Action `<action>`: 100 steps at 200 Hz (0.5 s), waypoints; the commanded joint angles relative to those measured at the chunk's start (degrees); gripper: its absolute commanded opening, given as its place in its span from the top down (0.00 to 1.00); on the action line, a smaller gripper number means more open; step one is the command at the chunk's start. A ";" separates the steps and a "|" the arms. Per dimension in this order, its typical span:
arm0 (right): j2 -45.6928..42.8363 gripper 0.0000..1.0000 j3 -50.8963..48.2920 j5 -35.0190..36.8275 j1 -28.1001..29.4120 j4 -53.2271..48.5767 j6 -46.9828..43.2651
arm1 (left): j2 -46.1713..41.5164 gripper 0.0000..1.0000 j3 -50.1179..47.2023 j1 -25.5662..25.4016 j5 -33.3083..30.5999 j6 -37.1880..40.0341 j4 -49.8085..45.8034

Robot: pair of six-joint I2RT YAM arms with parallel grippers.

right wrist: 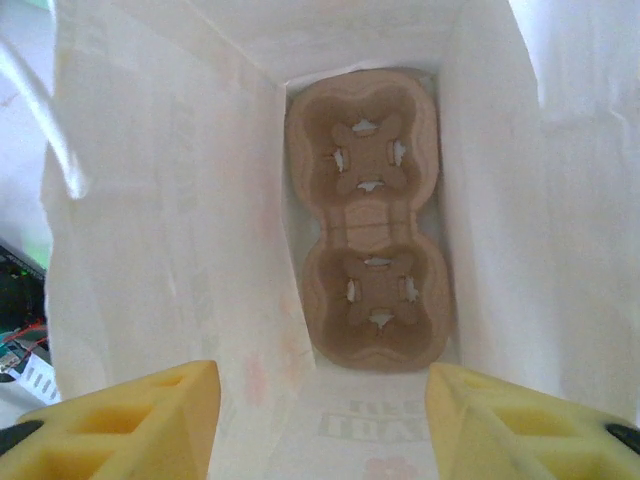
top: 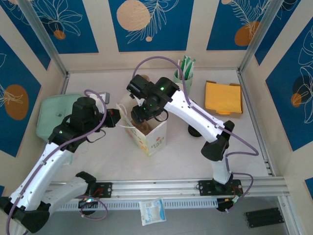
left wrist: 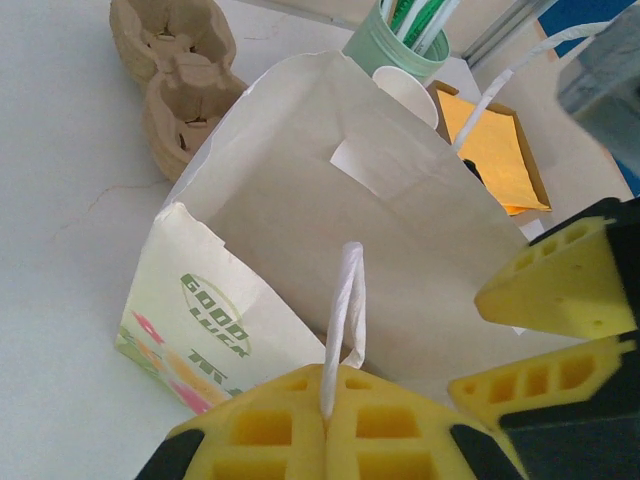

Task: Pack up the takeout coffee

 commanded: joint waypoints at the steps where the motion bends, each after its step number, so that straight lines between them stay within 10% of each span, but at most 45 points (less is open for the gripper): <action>1: -1.99 0.44 1.44 -0.18 0.64 -2.00 -0.79 | 0.13 0.99 0.64 -0.04 -1.22 1.65 0.04; 100: -2.20 0.47 3.74 -0.47 1.86 -4.38 -1.60 | 0.80 0.89 2.47 -0.04 -1.48 2.13 -0.18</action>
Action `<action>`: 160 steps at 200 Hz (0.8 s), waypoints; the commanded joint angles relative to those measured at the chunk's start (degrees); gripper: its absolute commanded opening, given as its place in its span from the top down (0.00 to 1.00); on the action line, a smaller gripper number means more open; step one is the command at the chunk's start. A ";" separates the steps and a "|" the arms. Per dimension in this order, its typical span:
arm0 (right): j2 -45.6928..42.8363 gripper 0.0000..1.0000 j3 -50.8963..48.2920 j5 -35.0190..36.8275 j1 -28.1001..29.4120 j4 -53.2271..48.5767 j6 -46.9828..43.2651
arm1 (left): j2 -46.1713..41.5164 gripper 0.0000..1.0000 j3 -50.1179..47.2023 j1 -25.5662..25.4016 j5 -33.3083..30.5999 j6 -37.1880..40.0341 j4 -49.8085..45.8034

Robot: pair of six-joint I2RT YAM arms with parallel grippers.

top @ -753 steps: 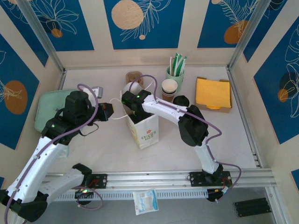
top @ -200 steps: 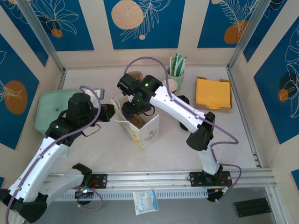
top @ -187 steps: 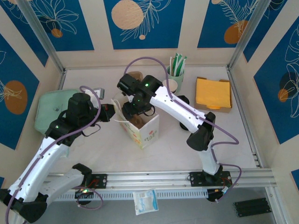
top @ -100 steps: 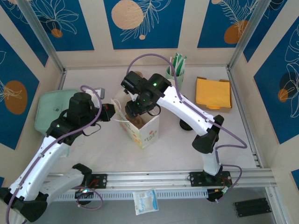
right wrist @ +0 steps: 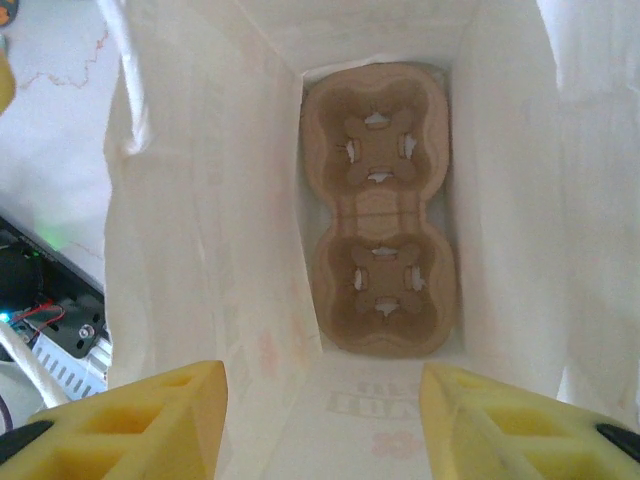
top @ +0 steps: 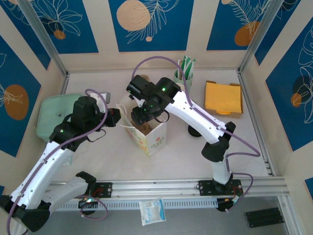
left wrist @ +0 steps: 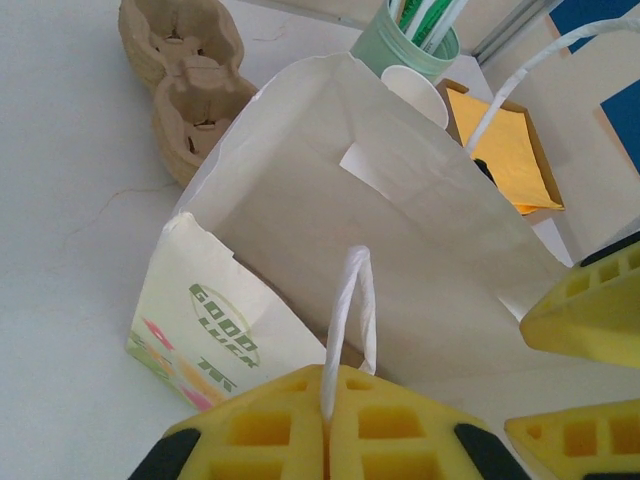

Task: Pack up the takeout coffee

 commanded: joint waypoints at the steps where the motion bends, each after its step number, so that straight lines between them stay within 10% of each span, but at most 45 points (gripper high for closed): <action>1: -1.93 0.47 1.62 -0.44 0.59 -2.19 -0.98 | 0.01 0.89 2.24 -0.04 -0.78 1.02 -0.20; 160: -2.61 0.47 6.46 0.26 1.91 -5.04 -0.98 | -0.06 0.59 5.46 0.00 -0.26 1.33 -1.46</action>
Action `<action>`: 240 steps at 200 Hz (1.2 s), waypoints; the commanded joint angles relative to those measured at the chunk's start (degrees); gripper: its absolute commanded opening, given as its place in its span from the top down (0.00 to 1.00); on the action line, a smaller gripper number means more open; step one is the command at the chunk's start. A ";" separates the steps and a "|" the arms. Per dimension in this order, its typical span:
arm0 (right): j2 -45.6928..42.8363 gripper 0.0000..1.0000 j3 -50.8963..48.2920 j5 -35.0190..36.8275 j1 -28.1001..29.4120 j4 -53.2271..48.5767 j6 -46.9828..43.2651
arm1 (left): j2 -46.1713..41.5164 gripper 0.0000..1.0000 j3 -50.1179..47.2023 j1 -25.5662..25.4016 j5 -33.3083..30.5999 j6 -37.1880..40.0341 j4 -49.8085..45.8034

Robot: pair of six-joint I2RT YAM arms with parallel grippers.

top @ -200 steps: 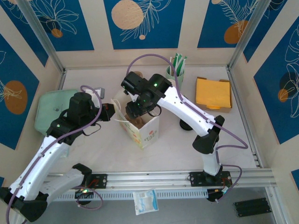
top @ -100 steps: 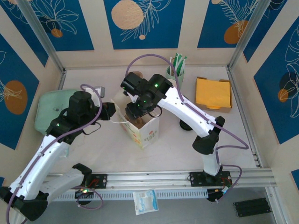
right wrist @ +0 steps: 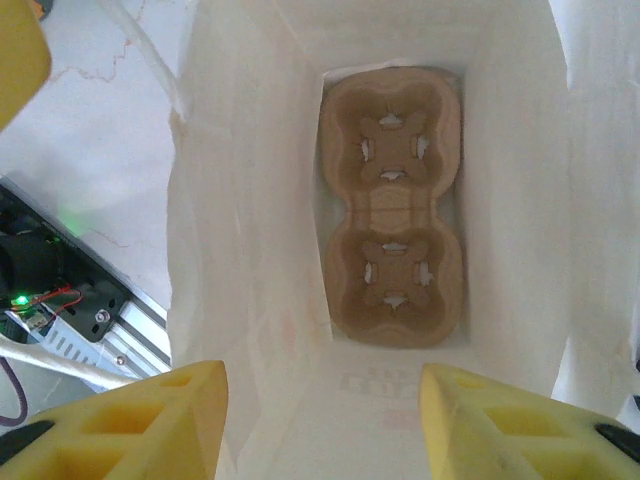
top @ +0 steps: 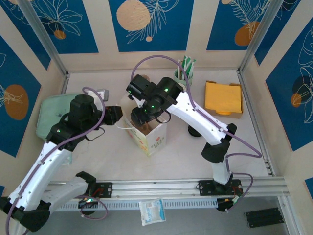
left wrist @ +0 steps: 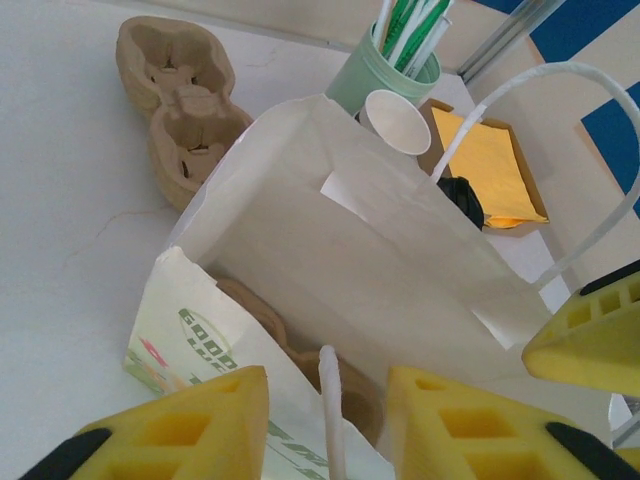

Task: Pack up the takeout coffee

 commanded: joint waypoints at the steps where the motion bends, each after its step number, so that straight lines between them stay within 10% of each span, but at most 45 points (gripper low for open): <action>1: -2.46 0.47 2.59 0.24 0.58 -2.38 -0.57 | -0.06 0.58 2.38 -0.02 -0.08 0.94 -0.56; 115: -10.77 0.45 0.61 2.86 0.49 -2.46 1.12 | 0.20 0.22 6.06 -0.04 -0.41 1.77 -2.23; 142: -18.33 0.45 -10.82 2.27 0.50 1.06 3.58 | 0.22 0.00 6.78 -0.01 -0.70 2.02 -2.40; 240: -45.06 0.45 -64.31 -4.85 0.84 28.23 16.92 | 1.73 0.01 11.98 0.07 -3.94 4.34 -4.61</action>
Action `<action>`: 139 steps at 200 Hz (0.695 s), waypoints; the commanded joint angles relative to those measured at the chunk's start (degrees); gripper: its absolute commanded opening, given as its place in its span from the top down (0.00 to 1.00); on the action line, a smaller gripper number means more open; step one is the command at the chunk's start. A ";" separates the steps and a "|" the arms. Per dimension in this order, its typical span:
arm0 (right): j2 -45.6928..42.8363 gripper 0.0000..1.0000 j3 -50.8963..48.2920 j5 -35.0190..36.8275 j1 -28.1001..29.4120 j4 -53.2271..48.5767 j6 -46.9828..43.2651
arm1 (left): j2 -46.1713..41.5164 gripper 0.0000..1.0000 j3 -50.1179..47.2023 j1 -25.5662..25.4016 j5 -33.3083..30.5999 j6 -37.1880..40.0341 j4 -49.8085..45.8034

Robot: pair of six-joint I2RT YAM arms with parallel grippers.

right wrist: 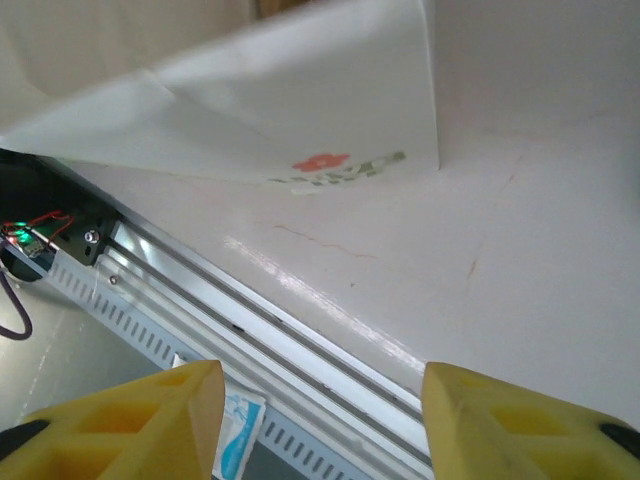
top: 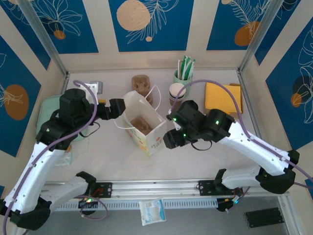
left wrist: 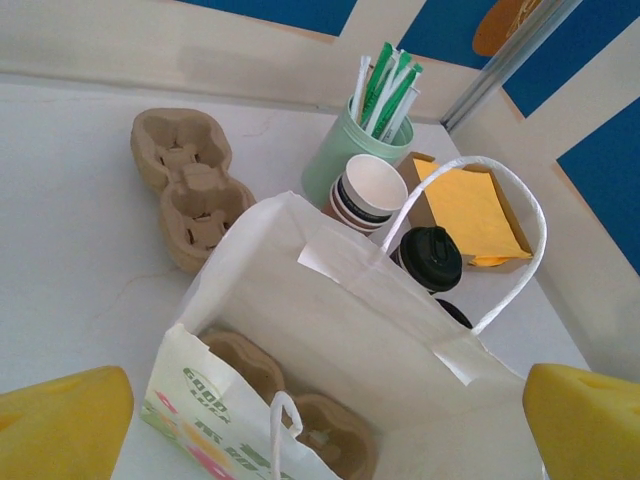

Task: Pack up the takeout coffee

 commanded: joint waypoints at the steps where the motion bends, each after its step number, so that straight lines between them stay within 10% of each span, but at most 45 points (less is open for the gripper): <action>1: -2.40 0.46 -8.14 -2.60 0.47 10.28 4.97 | 0.34 0.01 1.84 0.06 -1.36 1.29 -0.74; 139: 11.53 0.46 -18.97 1.40 1.88 39.86 5.78 | 0.55 0.01 1.66 0.01 -1.17 -0.06 -0.28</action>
